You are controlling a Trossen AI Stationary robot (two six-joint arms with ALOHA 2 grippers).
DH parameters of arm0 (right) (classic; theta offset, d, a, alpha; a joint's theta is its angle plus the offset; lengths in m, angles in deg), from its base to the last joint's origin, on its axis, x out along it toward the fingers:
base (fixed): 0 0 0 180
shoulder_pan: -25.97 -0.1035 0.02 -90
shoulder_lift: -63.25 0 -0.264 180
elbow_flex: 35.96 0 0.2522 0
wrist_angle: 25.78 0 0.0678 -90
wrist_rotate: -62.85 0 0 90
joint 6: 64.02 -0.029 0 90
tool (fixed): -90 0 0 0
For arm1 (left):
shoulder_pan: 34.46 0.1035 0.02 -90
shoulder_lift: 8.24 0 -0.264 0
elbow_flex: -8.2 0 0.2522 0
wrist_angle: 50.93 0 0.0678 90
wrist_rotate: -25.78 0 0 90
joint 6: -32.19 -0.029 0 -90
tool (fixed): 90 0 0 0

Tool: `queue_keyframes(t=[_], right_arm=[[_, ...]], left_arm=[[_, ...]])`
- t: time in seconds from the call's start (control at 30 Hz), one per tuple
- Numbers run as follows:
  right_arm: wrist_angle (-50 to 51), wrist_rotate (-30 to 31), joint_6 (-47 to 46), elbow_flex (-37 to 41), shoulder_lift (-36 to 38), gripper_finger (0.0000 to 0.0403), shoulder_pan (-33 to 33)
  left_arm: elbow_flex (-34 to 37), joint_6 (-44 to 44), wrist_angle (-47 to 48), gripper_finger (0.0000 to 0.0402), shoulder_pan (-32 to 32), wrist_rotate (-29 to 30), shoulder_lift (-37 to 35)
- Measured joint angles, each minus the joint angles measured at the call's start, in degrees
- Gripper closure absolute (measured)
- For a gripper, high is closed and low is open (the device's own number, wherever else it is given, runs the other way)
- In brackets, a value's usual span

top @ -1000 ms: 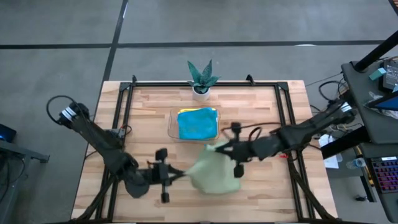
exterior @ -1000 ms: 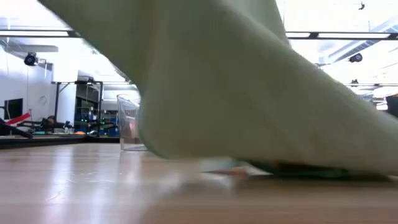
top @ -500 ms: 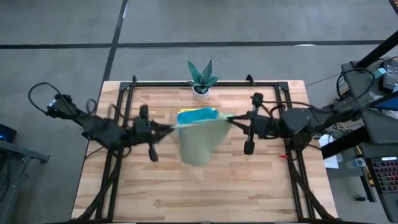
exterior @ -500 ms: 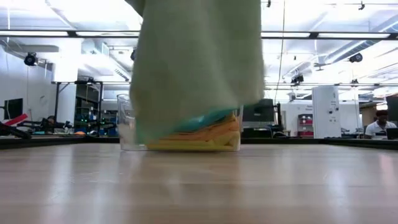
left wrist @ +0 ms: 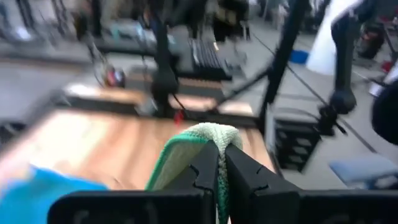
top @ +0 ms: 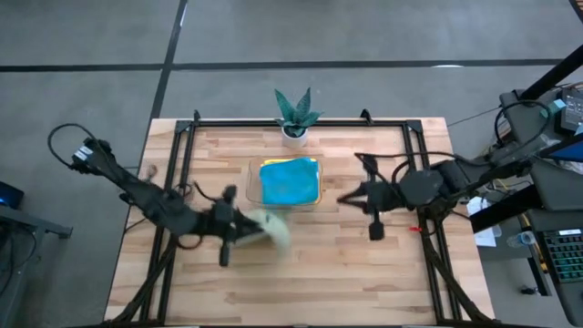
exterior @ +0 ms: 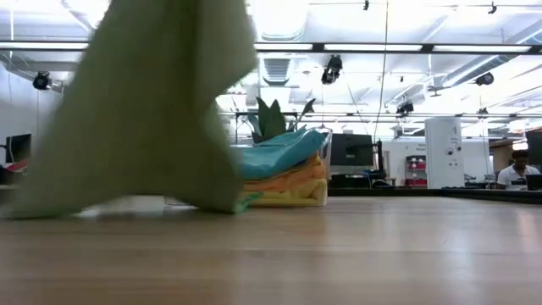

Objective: Fold microfiber towels
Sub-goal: Fold the green microfiber towel

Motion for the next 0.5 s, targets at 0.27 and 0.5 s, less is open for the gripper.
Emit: queue_keyframes(t=[0.27,0.5], right_arm=[[-1.56,-11.13,-13.91,11.05,-0.98,0.0395,-3.32],[-5.26,-12.56,-22.46,19.17,-0.82,0.0394,-10.22]], left_arm=[[-0.61,15.00,-3.03,0.0401,-2.11,-3.22,15.65],[-1.86,20.96,-12.81,0.0401,-2.71,-12.79,26.07]])
